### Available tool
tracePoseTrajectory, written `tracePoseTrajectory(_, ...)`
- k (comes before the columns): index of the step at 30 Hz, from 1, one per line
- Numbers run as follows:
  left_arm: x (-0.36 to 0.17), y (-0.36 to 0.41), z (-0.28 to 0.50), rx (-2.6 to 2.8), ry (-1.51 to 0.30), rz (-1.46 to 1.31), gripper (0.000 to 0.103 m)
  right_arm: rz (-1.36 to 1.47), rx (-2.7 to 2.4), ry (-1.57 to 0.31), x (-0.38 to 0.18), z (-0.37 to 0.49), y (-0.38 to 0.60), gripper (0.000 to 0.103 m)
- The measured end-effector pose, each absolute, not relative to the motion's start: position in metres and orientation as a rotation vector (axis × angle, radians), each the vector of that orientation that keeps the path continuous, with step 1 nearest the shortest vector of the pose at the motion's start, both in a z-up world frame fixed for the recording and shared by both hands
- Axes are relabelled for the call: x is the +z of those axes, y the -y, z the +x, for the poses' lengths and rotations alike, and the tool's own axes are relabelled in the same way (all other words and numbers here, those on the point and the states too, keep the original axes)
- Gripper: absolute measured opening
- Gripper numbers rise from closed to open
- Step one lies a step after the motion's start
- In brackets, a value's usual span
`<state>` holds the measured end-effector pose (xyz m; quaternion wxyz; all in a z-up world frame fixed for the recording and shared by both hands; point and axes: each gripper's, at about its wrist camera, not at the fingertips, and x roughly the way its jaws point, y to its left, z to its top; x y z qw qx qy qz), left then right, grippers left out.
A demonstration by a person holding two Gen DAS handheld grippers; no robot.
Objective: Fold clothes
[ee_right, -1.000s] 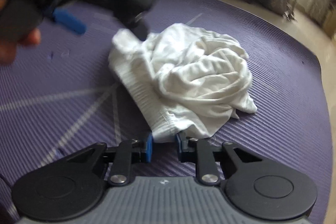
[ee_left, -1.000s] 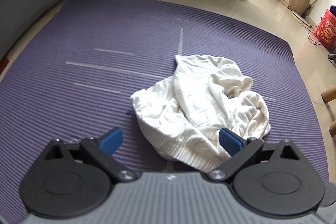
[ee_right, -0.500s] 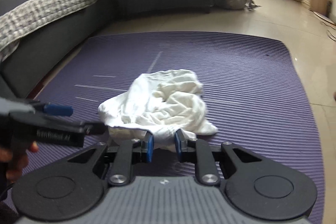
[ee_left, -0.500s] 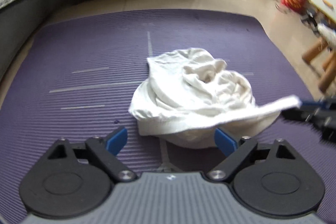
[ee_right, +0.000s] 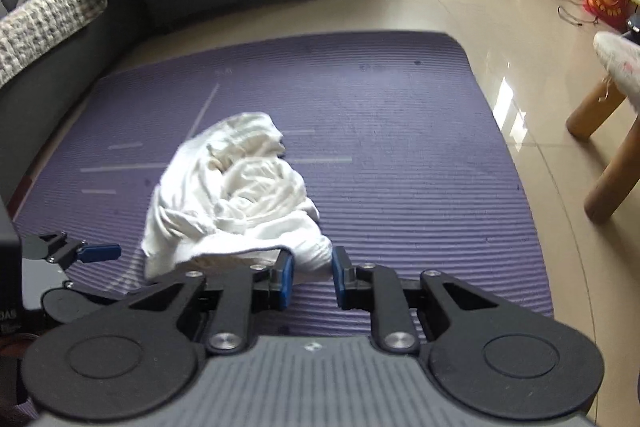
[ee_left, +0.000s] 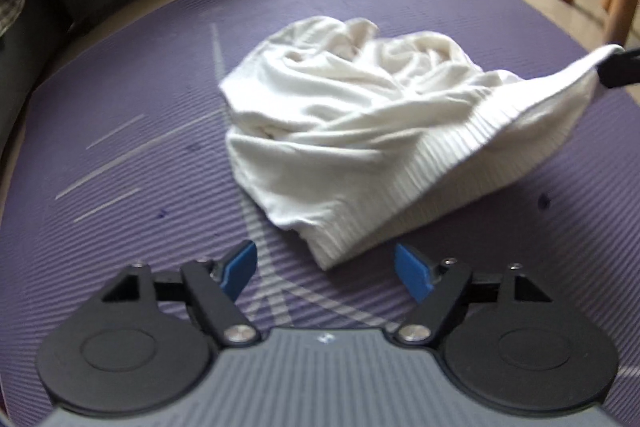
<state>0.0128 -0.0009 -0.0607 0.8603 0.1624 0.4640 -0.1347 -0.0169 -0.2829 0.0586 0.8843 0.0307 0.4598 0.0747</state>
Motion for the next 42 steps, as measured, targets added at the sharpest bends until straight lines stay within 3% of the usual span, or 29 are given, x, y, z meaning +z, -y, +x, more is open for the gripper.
tracePoseTrajectory(7, -0.067, -0.002, 0.019, -0.242, -0.940, 0.255, 0.075, 0.065, 0.166, -1.047, 0.024, -0.011, 0.283, 0.023)
tracePoseTrajectory(9, -0.068, -0.004, 0.021, -0.232, -0.931, 0.229, 0.068, 0.073, 0.160, -1.059, 0.021, -0.011, 0.286, 0.028)
tracePoseTrajectory(13, -0.067, -0.008, 0.023, -0.225, -0.915, 0.208, 0.060, 0.051, 0.169, -1.090, 0.007, -0.012, 0.284, 0.028)
tracePoseTrajectory(15, -0.066, -0.012, 0.025, -0.223, -0.914, 0.181, 0.049, 0.030, 0.177, -1.080, 0.005, -0.013, 0.284, 0.028)
tracePoseTrajectory(19, -0.065, -0.012, 0.022, -0.219, -0.911, 0.164, 0.036, 0.041, 0.193, -1.041, 0.007, -0.012, 0.284, 0.028)
tracePoseTrajectory(20, -0.065, -0.012, 0.022, -0.222, -0.914, 0.160, 0.026, 0.039, 0.195, -1.029, 0.006, -0.012, 0.283, 0.027)
tracePoseTrajectory(21, -0.064, -0.012, 0.021, -0.220, -0.910, 0.160, 0.015, 0.040, 0.194, -1.014, 0.005, -0.011, 0.282, 0.023)
tracePoseTrajectory(22, -0.061, -0.013, 0.019, -0.215, -0.904, 0.163, 0.012, 0.047, 0.192, -1.007, 0.004, -0.009, 0.282, 0.008)
tracePoseTrajectory(32, -0.046, -0.027, 0.010, -0.194, -1.049, 0.080, 0.007, 0.106, 0.179, -1.085, 0.030, -0.020, 0.294, 0.005)
tracePoseTrajectory(37, -0.046, -0.034, -0.005, -0.196, -1.147, 0.165, 0.010, 0.026, 0.275, -1.293, 0.012, -0.024, 0.280, 0.006)
tracePoseTrajectory(40, -0.046, -0.035, -0.006, -0.209, -1.170, 0.177, 0.039, 0.030, 0.299, -1.356, 0.000, -0.024, 0.278, 0.014)
tracePoseTrajectory(42, -0.041, -0.040, -0.002, -0.208, -1.142, 0.116, 0.065, 0.058, 0.280, -1.339, 0.001, -0.020, 0.282, 0.025)
